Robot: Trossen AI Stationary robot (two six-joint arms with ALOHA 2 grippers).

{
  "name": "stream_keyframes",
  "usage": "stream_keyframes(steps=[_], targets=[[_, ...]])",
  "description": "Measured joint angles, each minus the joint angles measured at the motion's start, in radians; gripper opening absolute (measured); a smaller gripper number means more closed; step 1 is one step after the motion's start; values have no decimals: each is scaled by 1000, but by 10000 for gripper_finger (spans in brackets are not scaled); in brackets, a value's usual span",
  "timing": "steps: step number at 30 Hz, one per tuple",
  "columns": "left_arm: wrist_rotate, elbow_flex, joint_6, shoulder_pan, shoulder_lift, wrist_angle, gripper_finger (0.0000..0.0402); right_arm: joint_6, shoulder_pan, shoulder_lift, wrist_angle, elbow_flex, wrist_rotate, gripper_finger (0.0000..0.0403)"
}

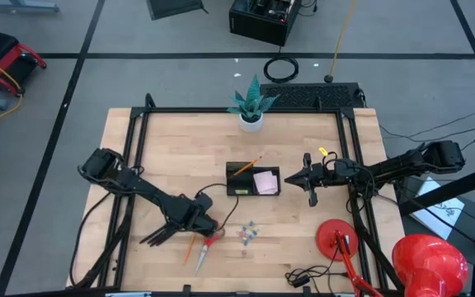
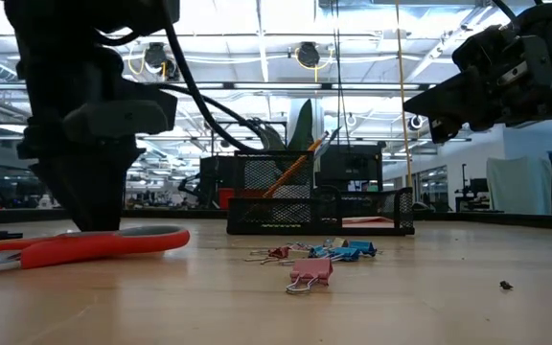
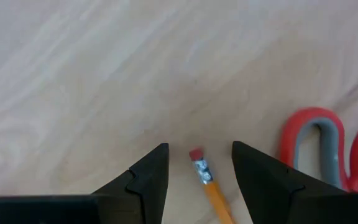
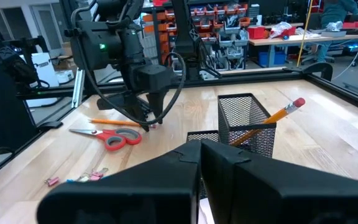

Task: Pick and place office supplies into organizer
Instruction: Put the yellow pencil into the desk organizer

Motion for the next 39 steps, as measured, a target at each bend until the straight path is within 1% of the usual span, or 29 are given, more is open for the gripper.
stream_keyframes(steps=[5,15,21,26,29,34,39], targets=[[28,0,-49,-3,0,2,184,0,0,0,0,0,0,4],[31,0,-84,-29,0,11,184,0,0,0,0,0,0,4],[37,0,-80,-40,0,13,184,0,0,0,0,0,0,4],[35,0,-38,-41,0,13,182,0,0,0,0,0,0,4],[35,0,-31,-42,0,13,162,0,0,0,0,0,0,4],[35,0,-4,-42,0,19,104,0,0,0,0,0,0,4],[26,-1,71,-39,0,53,49,0,0,0,0,0,0,4]])
